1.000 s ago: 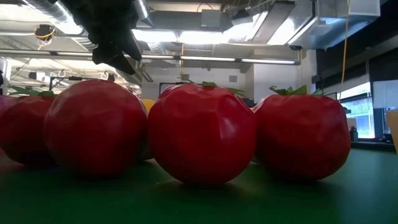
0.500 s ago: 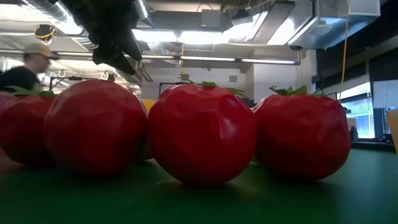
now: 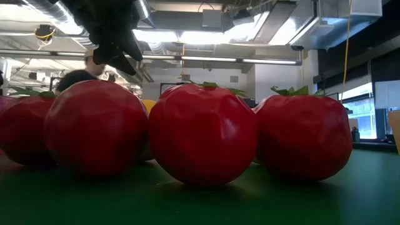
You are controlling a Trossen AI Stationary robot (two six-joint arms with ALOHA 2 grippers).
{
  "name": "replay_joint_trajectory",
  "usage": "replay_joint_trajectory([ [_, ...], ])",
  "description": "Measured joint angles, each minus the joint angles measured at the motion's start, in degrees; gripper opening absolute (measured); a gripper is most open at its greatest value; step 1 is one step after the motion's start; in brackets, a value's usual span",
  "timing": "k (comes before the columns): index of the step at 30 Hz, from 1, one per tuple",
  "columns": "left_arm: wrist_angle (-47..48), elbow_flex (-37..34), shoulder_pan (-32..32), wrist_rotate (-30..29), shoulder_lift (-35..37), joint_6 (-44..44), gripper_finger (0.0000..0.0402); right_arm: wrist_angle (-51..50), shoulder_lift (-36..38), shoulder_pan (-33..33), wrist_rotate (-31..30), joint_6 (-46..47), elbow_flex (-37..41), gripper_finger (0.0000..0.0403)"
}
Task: Sort produce into baskets
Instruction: Put the lemon into the orange bin, then put the brown mushroom into the transparent bin
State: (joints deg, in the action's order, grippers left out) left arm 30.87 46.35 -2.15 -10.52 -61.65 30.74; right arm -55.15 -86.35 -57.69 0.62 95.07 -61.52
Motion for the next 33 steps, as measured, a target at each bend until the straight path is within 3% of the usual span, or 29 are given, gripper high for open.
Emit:
replay_joint_trajectory([
  [8, 0.0, 0.0, 0.0, 0.0, 0.0, -0.9, 0.0279, 9.3, 0.0, 0.0, -0.6, -1.0, 3.8, 0.0174],
  [14, 0.0, 0.0, 0.0, 0.0, 0.0, -0.8, 0.0279, 7.4, 0.0, 0.0, -4.4, -0.9, 4.0, 0.0201],
  [22, 0.0, 0.0, 0.0, 0.0, 0.0, -0.8, 0.0279, 7.2, 0.0, 0.0, -4.6, -0.9, 4.0, 0.0246],
  [29, 0.0, 0.0, 0.0, 0.0, 0.0, -0.8, 0.0279, 6.6, 0.0, 0.0, -4.5, -3.1, 3.7, 0.0252],
  [33, -0.2, 0.0, 0.0, 0.0, 0.0, -0.8, 0.0279, -1.6, 0.0, 1.0, -2.2, -10.0, 0.3, 0.0252],
])
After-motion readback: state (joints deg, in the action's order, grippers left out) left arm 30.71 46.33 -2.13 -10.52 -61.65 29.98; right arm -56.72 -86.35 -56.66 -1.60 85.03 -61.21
